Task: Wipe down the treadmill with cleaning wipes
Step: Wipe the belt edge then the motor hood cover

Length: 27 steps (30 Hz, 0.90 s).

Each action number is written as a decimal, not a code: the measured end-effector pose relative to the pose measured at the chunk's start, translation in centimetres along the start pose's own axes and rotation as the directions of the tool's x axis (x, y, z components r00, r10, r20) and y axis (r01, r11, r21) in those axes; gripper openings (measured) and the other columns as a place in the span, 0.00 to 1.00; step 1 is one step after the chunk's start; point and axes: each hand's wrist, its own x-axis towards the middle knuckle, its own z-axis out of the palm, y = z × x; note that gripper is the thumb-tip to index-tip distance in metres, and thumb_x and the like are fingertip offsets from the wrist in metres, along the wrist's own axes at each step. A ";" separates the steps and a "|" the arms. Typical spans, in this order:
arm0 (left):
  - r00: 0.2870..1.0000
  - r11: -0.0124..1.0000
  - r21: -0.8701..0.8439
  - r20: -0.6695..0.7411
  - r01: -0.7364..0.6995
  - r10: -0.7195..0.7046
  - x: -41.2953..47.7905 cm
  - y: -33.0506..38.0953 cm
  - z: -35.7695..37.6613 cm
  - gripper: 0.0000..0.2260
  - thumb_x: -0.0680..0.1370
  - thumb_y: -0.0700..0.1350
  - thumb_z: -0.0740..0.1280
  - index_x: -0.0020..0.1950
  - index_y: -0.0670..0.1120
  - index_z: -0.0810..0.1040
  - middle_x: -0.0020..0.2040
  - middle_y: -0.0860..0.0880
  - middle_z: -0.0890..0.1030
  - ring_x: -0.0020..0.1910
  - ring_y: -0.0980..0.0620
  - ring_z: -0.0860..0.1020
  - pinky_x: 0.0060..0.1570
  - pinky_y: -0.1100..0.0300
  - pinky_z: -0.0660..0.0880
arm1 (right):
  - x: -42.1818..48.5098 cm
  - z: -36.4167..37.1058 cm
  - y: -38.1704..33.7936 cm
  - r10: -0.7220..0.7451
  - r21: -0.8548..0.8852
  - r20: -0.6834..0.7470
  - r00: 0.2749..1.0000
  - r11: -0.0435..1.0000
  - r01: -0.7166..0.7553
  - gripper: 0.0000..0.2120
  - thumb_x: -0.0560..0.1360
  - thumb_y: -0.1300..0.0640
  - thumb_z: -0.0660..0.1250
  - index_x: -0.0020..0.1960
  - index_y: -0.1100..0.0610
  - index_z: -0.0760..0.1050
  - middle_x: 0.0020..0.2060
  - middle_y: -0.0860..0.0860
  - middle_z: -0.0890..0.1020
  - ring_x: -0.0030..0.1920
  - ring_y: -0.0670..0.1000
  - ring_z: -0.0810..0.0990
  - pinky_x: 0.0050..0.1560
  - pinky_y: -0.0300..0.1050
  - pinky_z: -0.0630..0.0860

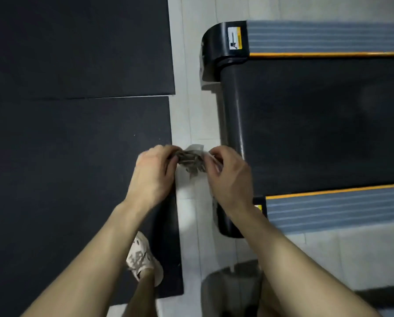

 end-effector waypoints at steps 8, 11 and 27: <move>0.969 0.961 -0.194 0.184 0.198 -0.162 -2.5 -1.9 -19.9 0.11 0.79 0.43 0.73 0.54 0.60 0.81 0.53 0.60 0.84 0.54 0.59 0.81 0.53 0.59 0.75 | -2.6 1.2 -17.7 0.120 0.135 0.048 0.992 0.983 -0.126 0.06 0.82 0.53 0.72 0.50 0.54 0.77 0.45 0.47 0.81 0.45 0.46 0.78 0.45 0.39 0.71; 0.972 0.954 -0.205 0.130 0.219 -0.195 -1.0 0.3 -24.2 0.11 0.76 0.42 0.75 0.48 0.58 0.81 0.47 0.61 0.85 0.47 0.60 0.82 0.45 0.62 0.74 | -1.3 -1.0 -22.0 0.242 0.236 0.088 0.966 0.937 -0.256 0.06 0.80 0.52 0.74 0.51 0.51 0.78 0.44 0.43 0.84 0.46 0.43 0.83 0.46 0.32 0.75; 0.791 0.821 0.196 0.457 -0.536 0.407 22.8 18.6 -34.6 0.21 0.77 0.37 0.63 0.64 0.55 0.81 0.62 0.59 0.78 0.61 0.52 0.80 0.56 0.50 0.81 | 23.6 -13.9 -28.1 0.598 0.630 0.001 0.801 0.622 -0.465 0.08 0.73 0.59 0.78 0.48 0.48 0.84 0.42 0.46 0.88 0.46 0.46 0.88 0.50 0.52 0.86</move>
